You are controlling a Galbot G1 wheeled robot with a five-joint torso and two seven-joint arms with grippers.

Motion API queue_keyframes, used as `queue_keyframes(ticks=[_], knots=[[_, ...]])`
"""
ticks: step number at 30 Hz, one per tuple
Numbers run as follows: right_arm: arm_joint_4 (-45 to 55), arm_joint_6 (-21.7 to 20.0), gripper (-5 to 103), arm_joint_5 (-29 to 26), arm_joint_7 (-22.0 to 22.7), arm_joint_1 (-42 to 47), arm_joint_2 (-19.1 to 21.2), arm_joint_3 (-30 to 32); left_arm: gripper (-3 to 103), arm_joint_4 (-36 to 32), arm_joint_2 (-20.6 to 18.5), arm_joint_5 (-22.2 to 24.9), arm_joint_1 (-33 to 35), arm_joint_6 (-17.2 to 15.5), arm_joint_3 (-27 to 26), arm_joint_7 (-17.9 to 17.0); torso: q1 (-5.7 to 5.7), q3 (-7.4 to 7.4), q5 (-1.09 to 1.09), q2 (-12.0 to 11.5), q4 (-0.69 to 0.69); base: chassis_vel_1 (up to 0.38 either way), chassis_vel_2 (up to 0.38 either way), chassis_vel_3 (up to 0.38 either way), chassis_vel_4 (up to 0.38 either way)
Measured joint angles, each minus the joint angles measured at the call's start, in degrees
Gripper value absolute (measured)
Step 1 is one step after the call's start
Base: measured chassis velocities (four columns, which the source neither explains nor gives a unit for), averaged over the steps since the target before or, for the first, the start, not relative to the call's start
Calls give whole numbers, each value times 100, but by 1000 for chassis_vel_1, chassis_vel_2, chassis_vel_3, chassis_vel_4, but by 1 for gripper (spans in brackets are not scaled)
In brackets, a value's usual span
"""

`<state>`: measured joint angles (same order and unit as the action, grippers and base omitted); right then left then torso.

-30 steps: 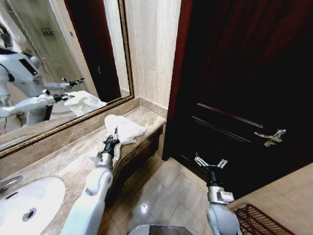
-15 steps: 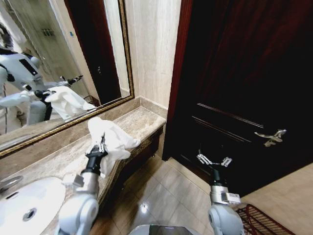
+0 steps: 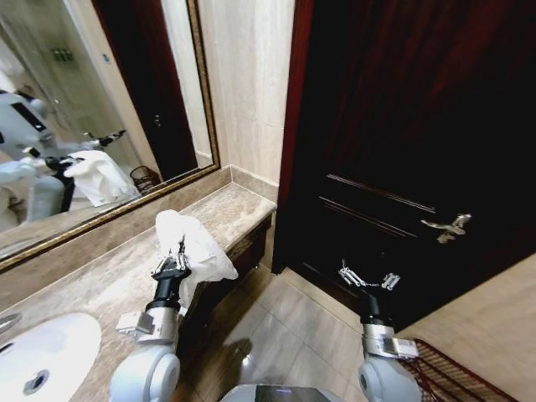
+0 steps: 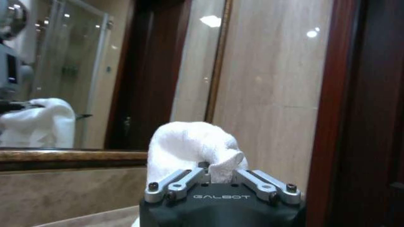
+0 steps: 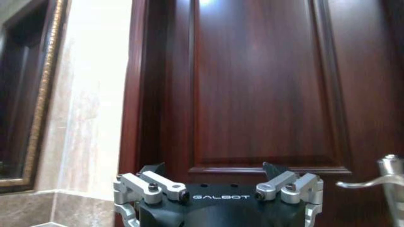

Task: Discard the used towel into the hamper.

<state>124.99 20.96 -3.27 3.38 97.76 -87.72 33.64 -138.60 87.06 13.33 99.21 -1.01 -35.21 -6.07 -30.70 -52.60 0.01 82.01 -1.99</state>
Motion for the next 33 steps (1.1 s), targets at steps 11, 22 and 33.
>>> queue_keyframes(ticks=[11,22,33], knots=[[10,-10,100,-6,-3,6,16,42,6,144,-306,-2,-119,5,25,3,-1,0,-1,0,2,-100,-91,-91,-95],[-27,-47,100,6,0,-52,29,27,6,200,-334,-40,-129,-13,84,-14,-1,0,0,0,0,-119,-129,-129,-127],[-155,-48,100,-58,1,-102,68,83,6,287,-260,-148,-148,-26,182,-47,0,0,0,0,1,-123,-125,-115,-127]])
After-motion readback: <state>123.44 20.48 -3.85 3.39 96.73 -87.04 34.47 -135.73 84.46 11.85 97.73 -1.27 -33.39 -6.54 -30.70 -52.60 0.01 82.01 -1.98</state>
